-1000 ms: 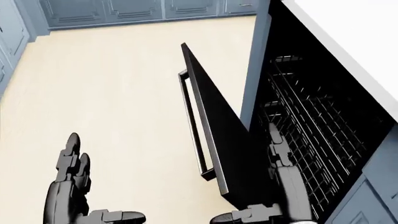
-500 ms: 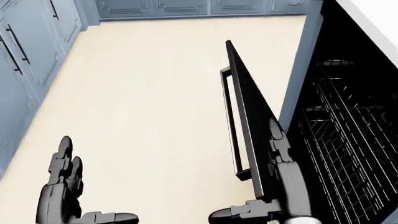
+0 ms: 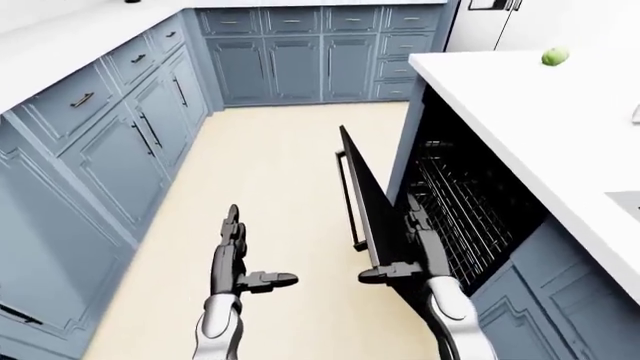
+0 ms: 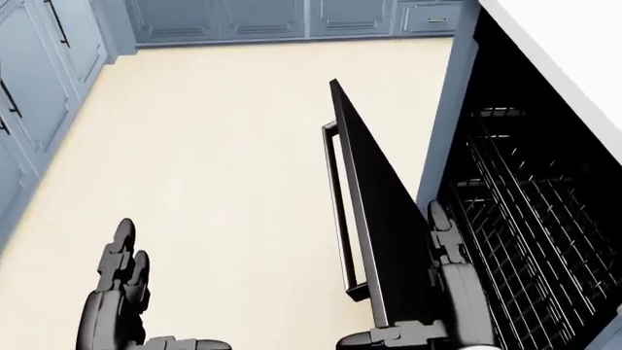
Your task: Close the dishwasher door
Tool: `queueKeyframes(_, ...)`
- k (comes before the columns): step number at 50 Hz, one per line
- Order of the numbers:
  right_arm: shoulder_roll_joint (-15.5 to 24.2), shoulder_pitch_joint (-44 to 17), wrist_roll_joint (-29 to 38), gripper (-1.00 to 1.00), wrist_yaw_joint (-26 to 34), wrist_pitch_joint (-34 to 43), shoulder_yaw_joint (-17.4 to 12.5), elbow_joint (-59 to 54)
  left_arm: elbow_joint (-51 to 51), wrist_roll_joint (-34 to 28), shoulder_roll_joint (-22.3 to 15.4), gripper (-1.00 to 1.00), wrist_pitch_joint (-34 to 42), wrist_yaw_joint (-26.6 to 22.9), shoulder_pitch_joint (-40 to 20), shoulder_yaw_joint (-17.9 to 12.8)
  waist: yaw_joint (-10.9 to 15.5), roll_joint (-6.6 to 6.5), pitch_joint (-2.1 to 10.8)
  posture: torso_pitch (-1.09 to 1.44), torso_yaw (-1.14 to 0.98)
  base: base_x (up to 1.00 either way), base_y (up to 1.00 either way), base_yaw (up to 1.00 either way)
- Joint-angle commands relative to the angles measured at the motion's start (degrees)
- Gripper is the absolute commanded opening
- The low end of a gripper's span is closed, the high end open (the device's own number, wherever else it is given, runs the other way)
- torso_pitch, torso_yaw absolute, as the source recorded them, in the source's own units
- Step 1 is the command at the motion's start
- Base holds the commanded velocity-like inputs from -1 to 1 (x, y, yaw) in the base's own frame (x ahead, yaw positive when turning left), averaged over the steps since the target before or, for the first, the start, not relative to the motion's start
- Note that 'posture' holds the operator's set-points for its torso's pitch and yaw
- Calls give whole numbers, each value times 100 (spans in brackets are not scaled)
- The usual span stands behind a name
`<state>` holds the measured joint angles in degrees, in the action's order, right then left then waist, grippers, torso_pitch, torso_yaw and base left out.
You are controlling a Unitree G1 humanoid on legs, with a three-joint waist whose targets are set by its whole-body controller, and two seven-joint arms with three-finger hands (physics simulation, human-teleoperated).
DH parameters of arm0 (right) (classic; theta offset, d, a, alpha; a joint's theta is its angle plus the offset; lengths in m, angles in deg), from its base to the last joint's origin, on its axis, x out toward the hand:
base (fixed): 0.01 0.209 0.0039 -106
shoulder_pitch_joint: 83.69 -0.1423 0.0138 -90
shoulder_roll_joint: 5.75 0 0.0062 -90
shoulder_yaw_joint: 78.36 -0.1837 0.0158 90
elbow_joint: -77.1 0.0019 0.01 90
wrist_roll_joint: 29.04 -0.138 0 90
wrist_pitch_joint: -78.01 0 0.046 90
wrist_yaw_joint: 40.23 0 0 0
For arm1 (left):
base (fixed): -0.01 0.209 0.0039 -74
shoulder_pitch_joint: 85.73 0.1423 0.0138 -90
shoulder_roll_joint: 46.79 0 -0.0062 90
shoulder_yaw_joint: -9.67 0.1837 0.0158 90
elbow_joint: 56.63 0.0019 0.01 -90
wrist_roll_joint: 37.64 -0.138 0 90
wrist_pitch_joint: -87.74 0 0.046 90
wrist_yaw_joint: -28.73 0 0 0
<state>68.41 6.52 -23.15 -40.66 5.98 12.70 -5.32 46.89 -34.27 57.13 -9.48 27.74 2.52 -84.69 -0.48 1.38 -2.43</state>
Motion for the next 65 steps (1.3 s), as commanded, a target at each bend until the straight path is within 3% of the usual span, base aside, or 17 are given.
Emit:
queueKeyframes(1, -32, -152, -20, 100, 29, -208, 88, 277, -295, 9, -68, 100, -212, 40, -140, -101, 35, -36, 76, 0, 0, 16, 0, 0)
queueKeyframes(5, -25, -149, -22, 100, 43, -199, 85, 279, -306, 7, -65, 100, -182, 35, -135, -95, 18, -285, 20, 0, 0, 15, 0, 0)
queueKeyframes(8, -23, -137, -21, 100, 49, -187, 83, 306, -365, 5, -59, 100, -155, 35, -110, -87, 27, -788, 174, 0, 0, 15, 0, 0)
queueKeyframes(9, -24, -136, -18, 100, 48, -172, 85, 321, -360, 9, -60, 100, -155, 32, -110, -90, 103, -482, 80, 0, 0, 15, 0, 0)
queueKeyframes(10, -24, -135, -16, 100, 49, -166, 87, 331, -354, 12, -61, 100, -157, 31, -112, -94, 56, -572, 79, 0, 0, 15, 0, 0)
queueKeyframes(14, -26, -119, -4, 100, 47, -140, 94, 381, -364, 19, -60, 100, -148, 28, -111, -99, 104, -412, 121, 0, 0, 15, 0, 0)
queueKeyframes(18, -28, -121, 4, 100, 48, -107, 98, 431, -388, 23, -64, 100, -130, 28, -107, -105, 133, -103, 86, 0, 0, 15, 0, 0)
queueKeyframes(20, -25, -114, 9, 100, 44, -96, 92, 455, -364, 18, -62, 100, -143, 30, -118, -102, 132, 213, 158, 0, 0, 16, 0, 0)
queueKeyframes(21, -27, -117, 12, 100, 43, -74, 96, 481, -360, 19, -64, 100, -144, 31, -123, -105, 152, 234, 215, 0, 0, 16, 0, 0)
queueKeyframes(22, -28, -125, 25, 100, 36, -88, 103, 469, -345, 22, -67, 100, -152, 31, -130, -110, 63, 103, 142, 0, 0, 15, 0, 0)
queueKeyframes(24, -37, -122, 17, 100, 41, -100, 114, 568, -315, 25, -72, 100, -171, 28, -135, -115, 54, 117, 11, 0, 0, 5, 0, 0)
queueKeyframes(26, -48, -198, 48, 100, 33, 28, 146, 657, -277, 31, -76, 100, -186, 30, -154, -123, 68, 26, 174, 0, 0, 0, 0, 0)
queueKeyframes(30, -77, -592, 214, 100, -145, 331, 144, 505, -190, 45, -85, 100, -232, 22, -176, -130, 11, -316, 133, 0, 0, 0, 0, 0)
queueKeyframes(31, -101, -687, 201, 100, -175, 378, 136, 475, -180, 48, -89, 100, -237, 20, -178, -133, -5, -191, 147, 0, 0, 0, 0, 0)
queueKeyframes(37, -185, -1341, 328, 100, -371, 782, 219, 347, -154, 73, -112, 100, -233, 16, -196, -160, 31, -171, 305, 0, 0, 0, 0, 0)
queueKeyframes(50, -606, -2251, 383, 100, -505, 572, 556, -898, -48, 143, -172, 100, -233, 9, -272, -239, 47, -203, 338, 0, 0, 0, 0, 0)
queueKeyframes(65, -1229, -3324, 468, 100, -459, -1192, 635, -4343, 9, 186, -198, 100, -262, -4, -294, -271, 22, -301, 297, 0, 0, 0, 0, 0)
